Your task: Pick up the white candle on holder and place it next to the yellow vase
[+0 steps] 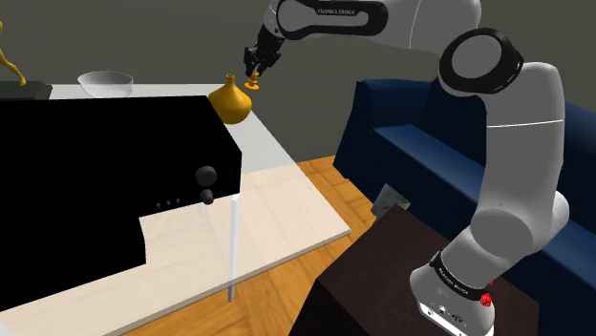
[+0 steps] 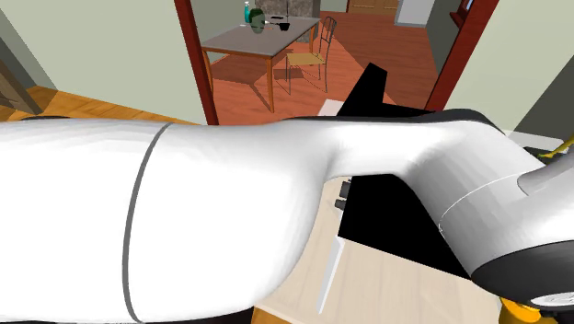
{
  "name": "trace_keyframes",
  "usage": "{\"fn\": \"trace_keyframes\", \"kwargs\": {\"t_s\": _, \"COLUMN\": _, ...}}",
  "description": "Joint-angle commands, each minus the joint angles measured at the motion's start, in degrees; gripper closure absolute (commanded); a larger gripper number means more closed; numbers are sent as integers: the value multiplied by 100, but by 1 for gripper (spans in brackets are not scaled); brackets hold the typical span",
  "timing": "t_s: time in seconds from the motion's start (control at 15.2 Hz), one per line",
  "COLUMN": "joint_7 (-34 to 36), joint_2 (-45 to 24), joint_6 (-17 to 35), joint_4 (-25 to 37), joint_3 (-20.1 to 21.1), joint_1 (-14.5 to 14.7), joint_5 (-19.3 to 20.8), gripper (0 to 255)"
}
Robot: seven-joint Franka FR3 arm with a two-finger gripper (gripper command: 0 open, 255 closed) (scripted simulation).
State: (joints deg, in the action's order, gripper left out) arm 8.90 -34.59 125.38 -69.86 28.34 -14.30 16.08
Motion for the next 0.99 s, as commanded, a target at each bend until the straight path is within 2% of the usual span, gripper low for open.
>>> {"fn": "trace_keyframes", "kwargs": {"t_s": 0.0, "joint_7": 15, "joint_2": 6, "joint_6": 164, "joint_4": -172, "joint_3": -7, "joint_1": -30, "joint_5": 9, "gripper": 255}}
{"fn": "trace_keyframes", "kwargs": {"t_s": 0.92, "joint_7": 148, "joint_2": -195, "joint_6": 1111, "joint_4": -941, "joint_3": -126, "joint_1": -76, "joint_5": 172, "gripper": 255}}
